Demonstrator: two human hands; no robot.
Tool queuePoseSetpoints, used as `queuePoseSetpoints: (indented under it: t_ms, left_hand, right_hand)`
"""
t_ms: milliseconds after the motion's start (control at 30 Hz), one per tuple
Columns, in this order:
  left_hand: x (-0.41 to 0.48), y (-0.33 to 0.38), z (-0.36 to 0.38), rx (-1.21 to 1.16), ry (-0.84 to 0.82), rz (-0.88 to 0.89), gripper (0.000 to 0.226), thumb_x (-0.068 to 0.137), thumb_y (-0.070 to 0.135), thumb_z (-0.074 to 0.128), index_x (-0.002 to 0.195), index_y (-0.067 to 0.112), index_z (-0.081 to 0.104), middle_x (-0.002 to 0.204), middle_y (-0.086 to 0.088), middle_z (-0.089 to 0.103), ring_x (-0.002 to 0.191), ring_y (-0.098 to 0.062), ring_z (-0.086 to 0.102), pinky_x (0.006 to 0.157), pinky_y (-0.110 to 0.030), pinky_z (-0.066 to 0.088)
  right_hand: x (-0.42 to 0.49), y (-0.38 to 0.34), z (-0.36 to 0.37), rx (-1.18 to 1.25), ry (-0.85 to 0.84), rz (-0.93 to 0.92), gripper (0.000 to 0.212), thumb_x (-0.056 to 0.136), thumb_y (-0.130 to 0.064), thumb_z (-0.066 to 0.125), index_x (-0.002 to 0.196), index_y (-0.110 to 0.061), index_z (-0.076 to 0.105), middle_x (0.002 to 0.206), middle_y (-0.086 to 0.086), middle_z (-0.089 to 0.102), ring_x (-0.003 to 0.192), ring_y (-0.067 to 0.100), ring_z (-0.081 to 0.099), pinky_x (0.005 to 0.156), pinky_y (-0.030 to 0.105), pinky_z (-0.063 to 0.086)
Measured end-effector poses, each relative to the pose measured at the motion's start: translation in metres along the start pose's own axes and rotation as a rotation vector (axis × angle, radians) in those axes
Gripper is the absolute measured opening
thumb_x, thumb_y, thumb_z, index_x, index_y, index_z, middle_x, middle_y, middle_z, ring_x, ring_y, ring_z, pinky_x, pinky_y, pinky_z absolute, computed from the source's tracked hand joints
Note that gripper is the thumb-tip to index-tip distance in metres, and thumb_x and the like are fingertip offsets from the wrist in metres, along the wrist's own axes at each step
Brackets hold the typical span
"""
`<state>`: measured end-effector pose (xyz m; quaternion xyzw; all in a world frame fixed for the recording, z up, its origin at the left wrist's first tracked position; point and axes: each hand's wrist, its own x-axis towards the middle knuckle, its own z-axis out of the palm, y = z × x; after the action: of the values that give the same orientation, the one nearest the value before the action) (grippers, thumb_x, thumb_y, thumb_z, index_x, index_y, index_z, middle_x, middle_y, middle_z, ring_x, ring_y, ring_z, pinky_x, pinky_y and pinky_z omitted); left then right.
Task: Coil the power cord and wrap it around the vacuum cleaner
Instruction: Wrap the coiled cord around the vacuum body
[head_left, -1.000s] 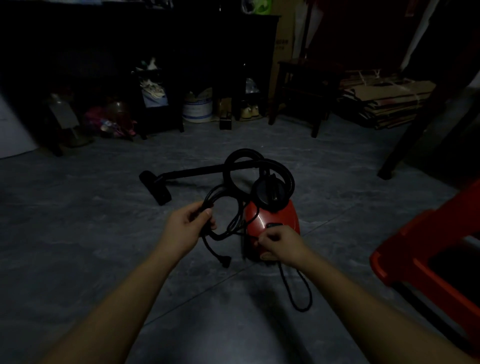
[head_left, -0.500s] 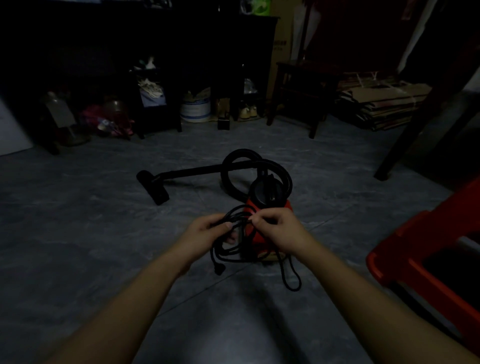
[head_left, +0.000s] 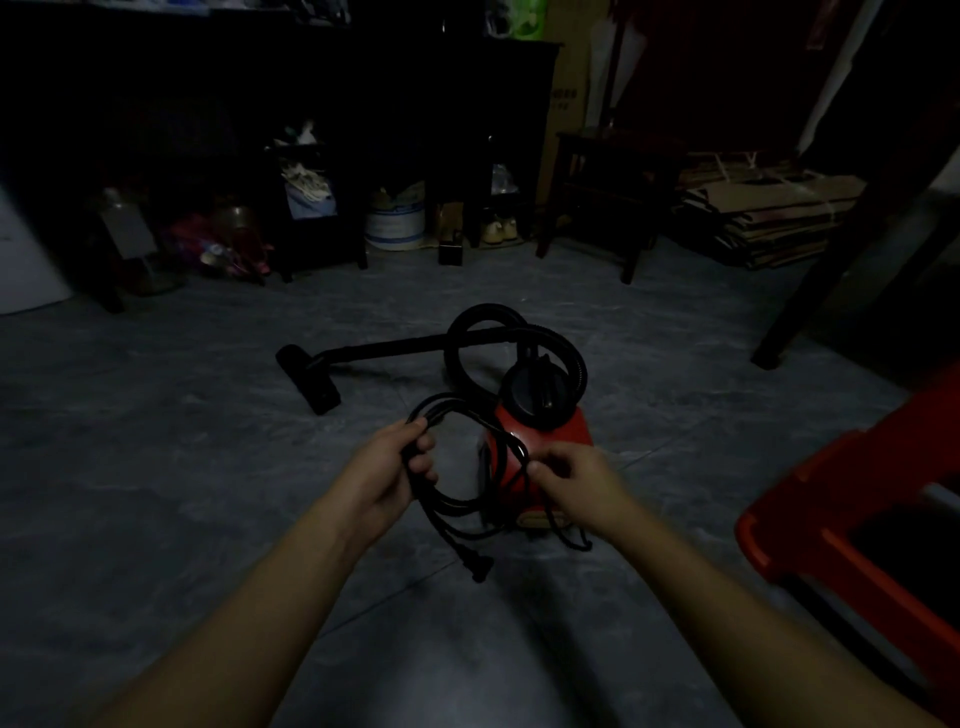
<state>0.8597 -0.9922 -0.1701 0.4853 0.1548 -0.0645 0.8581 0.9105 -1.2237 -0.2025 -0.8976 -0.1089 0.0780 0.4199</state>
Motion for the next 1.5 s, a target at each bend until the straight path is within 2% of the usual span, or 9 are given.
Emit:
queuePoseSetpoints:
  t_ms: [100,333,533,700,933,1033,1200,1367,1500]
  left_hand:
    - [0.002,-0.001,-0.004,-0.138,-0.009,-0.076,0.018,0.103,0.017,0.040,0.087,0.014,0.048,0.059,0.004,0.045,0.041,-0.007,0.035,0.050,-0.023,0.041]
    - [0.004,-0.010,0.001,-0.219,-0.055,-0.109,0.018,0.100,0.016,0.038,0.112,0.008,0.048,0.059,0.003,0.040,0.041,-0.008,0.030,0.049,-0.024,0.037]
    - [0.008,-0.016,0.002,-0.242,-0.051,-0.107,0.022,0.096,0.018,0.040,0.110,0.006,0.052,0.060,0.002,0.036,0.042,-0.010,0.028,0.053,-0.027,0.031]
    - [0.007,-0.019,0.011,-0.053,-0.037,-0.087,0.022,0.099,0.019,0.036,0.105,0.006,0.053,0.057,0.002,0.038,0.042,-0.011,0.031,0.053,-0.029,0.034]
    - [0.009,-0.029,0.011,0.072,0.034,-0.083,0.025,0.097,0.024,0.035,0.093,0.009,0.055,0.054,0.003,0.030,0.040,-0.011,0.027,0.052,-0.029,0.036]
    - [0.010,-0.026,0.011,0.010,0.030,-0.058,0.025,0.094,0.024,0.036,0.090,0.008,0.054,0.054,0.004,0.027,0.039,-0.010,0.024,0.049,-0.028,0.034]
    - [0.011,-0.025,0.012,0.038,0.014,-0.070,0.024,0.091,0.025,0.037,0.086,0.009,0.054,0.052,0.003,0.025,0.039,-0.010,0.021,0.049,-0.027,0.031]
    - [0.010,-0.028,0.011,0.064,-0.048,-0.124,0.025,0.087,0.025,0.037,0.080,0.008,0.054,0.050,0.003,0.022,0.037,-0.010,0.018,0.045,-0.025,0.030]
    - [0.009,-0.029,0.015,0.096,-0.107,-0.139,0.025,0.081,0.025,0.038,0.074,0.007,0.054,0.046,0.003,0.021,0.034,-0.010,0.017,0.046,-0.025,0.026]
  right_hand:
    - [-0.001,0.003,0.003,0.032,-0.041,0.035,0.022,0.091,-0.023,0.069,0.110,-0.011,0.070,0.101,0.005,0.072,0.084,0.012,0.068,0.053,0.010,0.048]
    - [0.002,0.013,0.005,0.050,-0.041,0.076,0.024,0.089,-0.024,0.072,0.107,-0.009,0.071,0.096,0.006,0.074,0.084,0.018,0.072,0.061,0.017,0.053]
    - [0.000,0.005,0.001,0.260,-0.086,0.169,0.005,0.093,-0.009,0.063,0.096,-0.008,0.067,0.066,0.000,0.058,0.047,0.004,0.057,0.046,0.019,0.046]
    - [-0.004,0.005,-0.001,0.324,-0.099,0.137,0.014,0.096,-0.004,0.058,0.106,-0.003,0.068,0.077,0.007,0.065,0.063,0.019,0.061,0.055,0.026,0.052]
    - [-0.003,0.016,-0.002,0.200,-0.058,0.019,0.012,0.094,-0.014,0.064,0.100,-0.017,0.073,0.088,0.009,0.076,0.083,0.026,0.073,0.077,0.042,0.059]
    - [-0.003,0.009,-0.008,0.240,-0.052,-0.050,0.013,0.096,-0.023,0.063,0.100,-0.018,0.074,0.089,-0.001,0.075,0.085,0.010,0.070,0.076,0.029,0.056]
    - [-0.006,0.000,-0.013,0.306,-0.029,-0.085,0.017,0.098,-0.032,0.059,0.098,-0.022,0.073,0.088,-0.008,0.073,0.086,0.003,0.067,0.079,0.019,0.051]
    - [-0.006,0.001,-0.014,0.326,-0.093,0.000,0.030,0.099,-0.026,0.058,0.125,-0.014,0.066,0.117,0.001,0.070,0.111,0.013,0.064,0.096,0.027,0.050]
    - [-0.009,-0.001,-0.017,0.340,-0.225,0.117,0.028,0.103,-0.017,0.050,0.127,-0.011,0.062,0.110,0.001,0.069,0.091,0.007,0.064,0.070,0.009,0.050]
